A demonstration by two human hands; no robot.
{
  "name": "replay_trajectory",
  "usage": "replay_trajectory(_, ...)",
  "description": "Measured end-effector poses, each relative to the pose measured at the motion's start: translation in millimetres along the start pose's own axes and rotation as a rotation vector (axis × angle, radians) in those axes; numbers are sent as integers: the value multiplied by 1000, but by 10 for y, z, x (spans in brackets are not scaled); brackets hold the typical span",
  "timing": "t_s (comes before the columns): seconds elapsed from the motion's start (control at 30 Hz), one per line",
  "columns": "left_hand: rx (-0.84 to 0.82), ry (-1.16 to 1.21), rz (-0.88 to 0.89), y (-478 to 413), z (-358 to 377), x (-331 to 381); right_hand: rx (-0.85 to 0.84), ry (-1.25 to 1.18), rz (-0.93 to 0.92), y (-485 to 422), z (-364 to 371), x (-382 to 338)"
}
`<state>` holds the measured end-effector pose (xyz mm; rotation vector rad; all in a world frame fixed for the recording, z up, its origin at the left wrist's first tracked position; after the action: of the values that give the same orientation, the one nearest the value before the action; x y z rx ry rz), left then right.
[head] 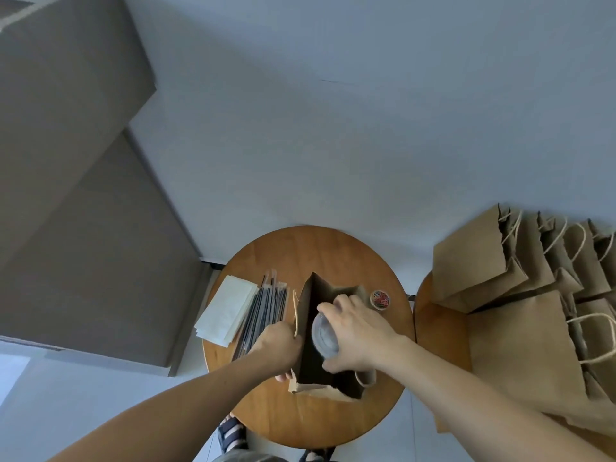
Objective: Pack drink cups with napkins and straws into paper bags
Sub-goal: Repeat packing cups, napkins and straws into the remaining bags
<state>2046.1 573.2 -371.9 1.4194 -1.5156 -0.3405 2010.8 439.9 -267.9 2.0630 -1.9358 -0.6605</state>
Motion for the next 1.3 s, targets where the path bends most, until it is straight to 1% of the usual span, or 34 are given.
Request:
replay_trajectory(0.13, 59, -15, -13, 22, -42, -106, -74, 3, 112, -170, 394, 40)
replay_trajectory(0.33, 148, -54, -25, 70, -124, -238, -125, -107, 260, -470, 876, 121)
replay_trajectory(0.47, 207, -57, -27, 94, -190, -233, -130, -103, 256, -645, 1081, 99)
replay_trajectory(0.67, 160, -110, 13, 82, -122, -183, -156, -93, 218, -819, 1315, 43)
replay_trajectory(0.83, 148, -72, 36, 104, -117, -175, -160, -93, 214, -839, 1478, 34)
replay_trajectory(1.0, 134, -42, 88, 184, -155, -76, -218, -77, 251, -790, 1433, 108)
replay_trajectory(1.1, 124, -34, 127, 218, -191, -4, -184, -38, 225, -734, 1209, 100)
replay_trajectory(1.2, 18, -23, 177, 244, -158, 93, -141, -60, 175, -645, 860, 35)
replay_trajectory(1.3, -162, -85, 273, 286, -89, 193, -112, -119, 115, -512, 420, -50)
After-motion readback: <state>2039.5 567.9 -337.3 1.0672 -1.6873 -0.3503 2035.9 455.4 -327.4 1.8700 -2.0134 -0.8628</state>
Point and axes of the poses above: each hand's wrist, its own y-axis away from the middle knuckle, its own z-axis out of the palm, x = y × z, the point moved 9 cm from there along -y, towards the middle knuckle, and after that the axes turned 1 degree about -x, right-handed, at the moved point
